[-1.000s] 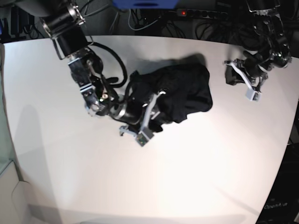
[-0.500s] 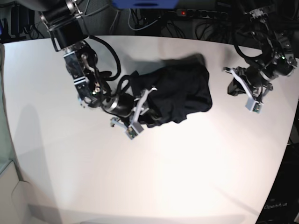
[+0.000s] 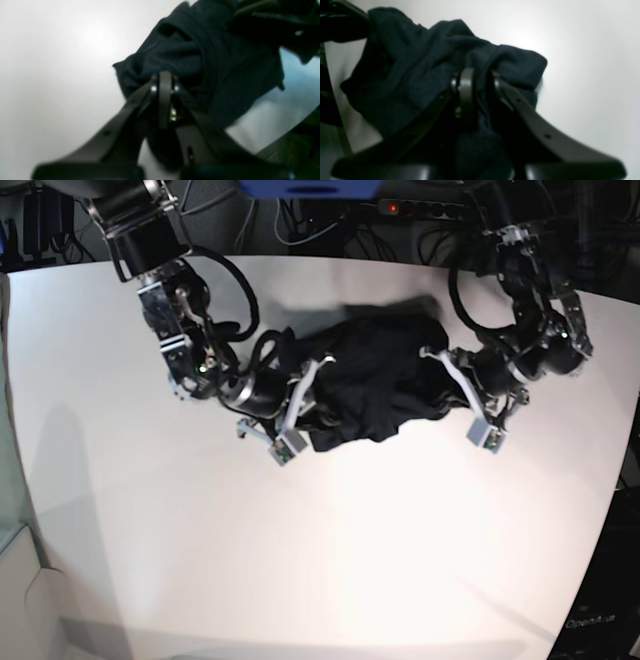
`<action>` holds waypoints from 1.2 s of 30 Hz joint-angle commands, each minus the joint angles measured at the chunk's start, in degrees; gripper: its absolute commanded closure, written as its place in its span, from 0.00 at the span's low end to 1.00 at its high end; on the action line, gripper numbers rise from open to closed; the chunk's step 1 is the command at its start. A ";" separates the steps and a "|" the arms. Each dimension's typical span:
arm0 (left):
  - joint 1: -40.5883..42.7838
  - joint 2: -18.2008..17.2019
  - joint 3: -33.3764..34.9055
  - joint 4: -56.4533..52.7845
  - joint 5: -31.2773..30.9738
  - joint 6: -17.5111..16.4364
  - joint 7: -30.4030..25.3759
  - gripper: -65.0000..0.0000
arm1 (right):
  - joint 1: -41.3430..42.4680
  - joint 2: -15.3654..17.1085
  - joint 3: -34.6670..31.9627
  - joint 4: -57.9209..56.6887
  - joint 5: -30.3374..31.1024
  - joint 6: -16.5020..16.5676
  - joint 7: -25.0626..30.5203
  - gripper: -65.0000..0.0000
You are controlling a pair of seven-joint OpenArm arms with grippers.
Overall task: Fold the T-shirt properly
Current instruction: 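Release the bundle and pull both grippers back from it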
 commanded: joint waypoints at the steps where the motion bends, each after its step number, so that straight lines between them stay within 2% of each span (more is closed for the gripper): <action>1: -0.65 -0.31 0.65 -1.30 -0.65 -0.06 -1.83 1.00 | 0.94 -0.19 -0.03 0.83 0.91 0.55 1.07 0.87; 6: -1.62 -0.93 4.17 -11.24 -0.56 -0.06 -8.95 1.00 | 0.94 -0.28 -0.03 0.83 0.91 0.55 1.07 0.87; 11: -3.64 -2.25 4.17 -18.27 1.11 -0.06 -13.08 1.00 | 0.06 -0.10 0.15 0.57 0.91 0.55 1.07 0.87; 14: -5.23 -2.42 3.99 -21.52 3.13 -0.06 -14.49 1.00 | -0.29 1.74 -0.03 0.39 0.82 0.55 1.24 0.87; 16: -6.11 -2.42 3.90 -22.84 4.98 -0.06 -15.10 1.00 | -1.44 2.01 0.23 0.39 0.82 0.55 1.33 0.87; 26: -9.71 -2.51 3.90 -25.74 11.57 -0.06 -16.68 1.00 | -2.67 7.63 0.41 0.39 0.82 0.28 1.33 0.87; 36: -11.03 -2.51 3.90 -25.04 12.19 -0.06 -16.16 1.00 | -4.25 8.07 2.70 5.14 1.00 0.46 1.33 0.87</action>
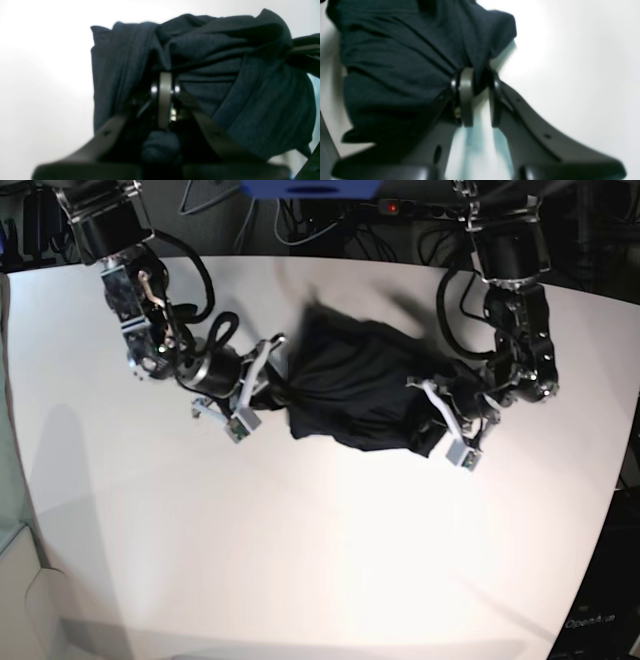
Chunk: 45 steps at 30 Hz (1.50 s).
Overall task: Fold the T-shirt properly
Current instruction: 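Release the bundle and pull both grippers back from it, then push the bundle's side with the left gripper to square it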
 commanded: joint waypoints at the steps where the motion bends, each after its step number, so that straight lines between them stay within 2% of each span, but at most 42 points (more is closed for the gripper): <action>1: -1.00 -0.59 -0.23 0.71 1.78 0.88 1.07 1.00 | 0.91 0.34 0.27 2.64 0.97 0.44 1.38 0.87; 9: -1.17 -0.41 -0.32 2.64 1.70 0.88 1.16 1.00 | -0.85 0.43 0.80 10.11 0.89 0.26 0.94 0.87; 13: -1.35 -0.06 -0.40 7.83 1.43 0.88 5.29 1.00 | -2.96 0.43 4.58 10.11 0.89 0.35 1.29 0.87; 16: -1.52 -0.06 -0.40 11.87 -3.05 0.88 7.31 1.00 | -4.19 0.69 6.78 10.02 0.80 0.52 1.29 0.87; 20: -2.23 -0.50 -0.40 14.60 -9.65 0.88 8.28 1.00 | -5.60 2.62 7.65 10.02 0.80 0.52 1.29 0.87; 23: -1.79 -0.50 -0.40 15.13 -11.40 0.88 12.41 1.00 | -6.13 4.03 7.65 10.11 0.80 0.52 1.29 0.87; 26: 1.29 -0.59 -0.67 17.24 -10.52 0.88 14.96 1.00 | -6.74 5.26 7.74 10.11 0.80 0.52 1.38 0.87; 31: 9.99 -1.47 -5.77 21.02 -7.62 0.88 14.78 1.00 | -6.39 6.58 7.74 10.11 0.80 0.52 1.38 0.87; 35: 13.16 -3.49 -6.47 20.40 -7.27 0.88 14.43 1.00 | -5.69 6.67 7.74 10.11 0.80 0.52 1.38 0.87; 37: 14.30 -3.75 -6.47 19.52 -7.18 0.88 12.50 1.00 | -5.42 6.32 7.74 10.11 0.80 0.52 1.38 0.87; 41: 14.30 -3.31 -6.12 16.36 -7.18 0.88 8.98 1.00 | -5.69 6.05 7.65 10.11 0.80 0.52 1.38 0.87; 45: 10.69 -3.22 -6.12 11.79 -7.10 0.88 7.49 1.00 | -7.53 5.70 7.65 10.20 0.89 0.52 1.38 0.87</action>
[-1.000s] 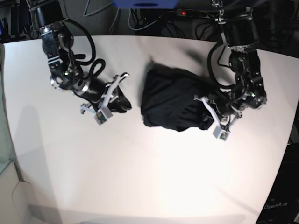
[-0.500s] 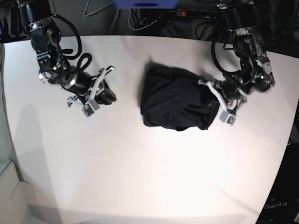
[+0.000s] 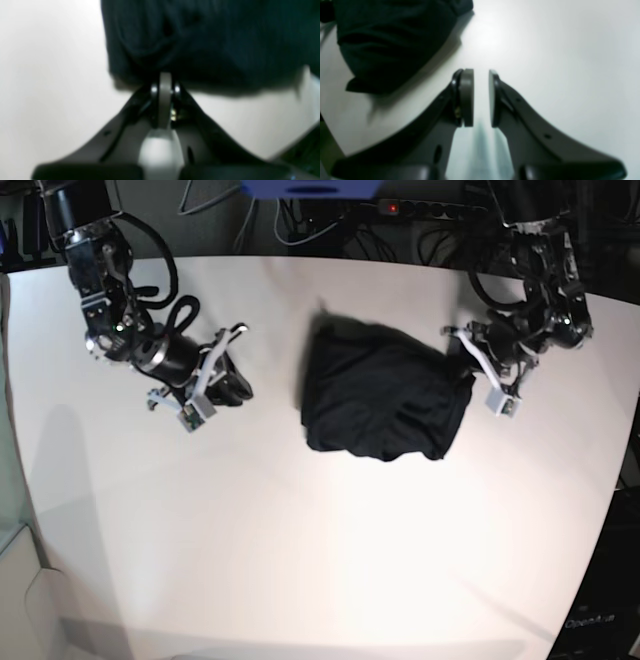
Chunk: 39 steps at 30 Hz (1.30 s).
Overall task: Fold the T-shirt properly
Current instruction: 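Push the bundle's side with the left gripper to square it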
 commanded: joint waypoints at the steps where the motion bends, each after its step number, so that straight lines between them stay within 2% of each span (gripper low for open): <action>1: -1.51 -0.47 -0.13 -0.75 -0.98 0.07 -1.59 1.00 | 0.07 0.61 0.31 1.04 1.00 0.37 1.07 0.87; 7: -11.70 -0.65 0.05 -12.09 -0.98 0.07 -6.16 1.00 | -3.62 0.52 0.40 1.13 1.00 0.37 1.16 0.87; 10: -17.86 -0.38 3.56 -18.94 -1.06 0.07 -9.50 1.00 | -5.55 -0.10 0.40 1.30 1.00 0.37 1.16 0.87; 16: -28.58 6.12 12.62 -32.75 -0.98 0.07 -18.03 1.00 | -7.49 -0.54 0.40 1.13 1.00 0.19 1.16 0.87; 19: -31.31 8.50 15.08 -36.17 -0.98 0.07 -20.31 1.00 | -7.49 -0.27 0.40 1.13 1.00 0.11 1.16 0.87; 23: -31.75 8.76 14.99 -36.79 -1.42 0.07 -20.58 1.00 | -7.49 0.78 0.40 1.48 1.00 0.11 1.16 0.87; 28: -29.81 6.04 14.99 -36.70 -1.94 0.07 -20.40 1.00 | -7.31 0.96 0.40 1.48 1.00 0.11 1.16 0.87; 33: -24.19 3.22 15.43 -36.70 -7.39 0.07 -20.40 1.00 | -6.34 1.31 0.57 1.13 0.91 0.11 1.16 0.87; 39: -18.91 4.72 15.52 -36.70 -9.24 0.07 -20.40 1.00 | -6.08 2.19 6.82 1.30 0.91 0.37 1.16 0.87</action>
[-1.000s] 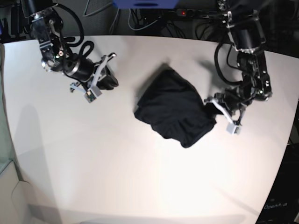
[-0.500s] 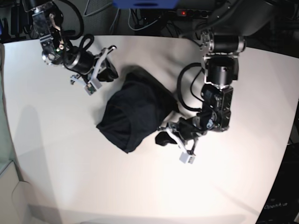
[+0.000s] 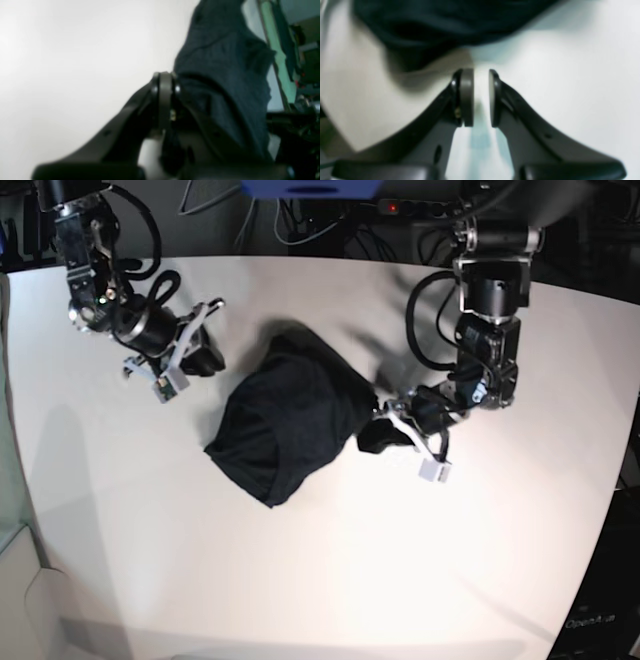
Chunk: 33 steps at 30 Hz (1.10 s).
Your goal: Fold the T-shirt properly
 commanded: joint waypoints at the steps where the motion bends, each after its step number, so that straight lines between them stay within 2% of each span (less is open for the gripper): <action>1: 1.37 1.46 0.31 -0.46 -0.15 0.77 2.81 1.00 | 0.45 1.16 1.71 1.08 0.95 0.48 1.31 0.87; 7: 4.54 4.19 1.54 2.35 0.47 0.77 8.00 1.00 | -0.07 1.78 5.93 1.26 1.04 0.48 1.31 0.87; 12: 9.11 3.93 8.22 12.90 -0.15 0.77 8.70 1.00 | -1.39 0.46 6.63 1.26 1.13 0.48 1.31 0.87; 17: 12.63 3.49 9.18 19.76 -0.15 0.77 12.66 1.00 | -2.18 -0.07 6.54 1.26 1.13 0.48 1.40 0.87; 22: 15.44 1.20 9.01 27.14 -0.76 0.77 13.62 1.00 | -2.80 -1.21 6.54 1.26 1.13 0.48 1.40 0.87; 28: 16.32 -2.67 9.10 33.65 -7.36 0.77 13.89 1.00 | -2.71 -1.21 6.72 1.26 1.13 0.30 1.40 0.87; 33: 16.06 -6.10 7.78 40.24 -10.52 0.77 19.69 1.00 | -3.24 -1.21 12.26 2.75 1.04 0.22 2.98 0.87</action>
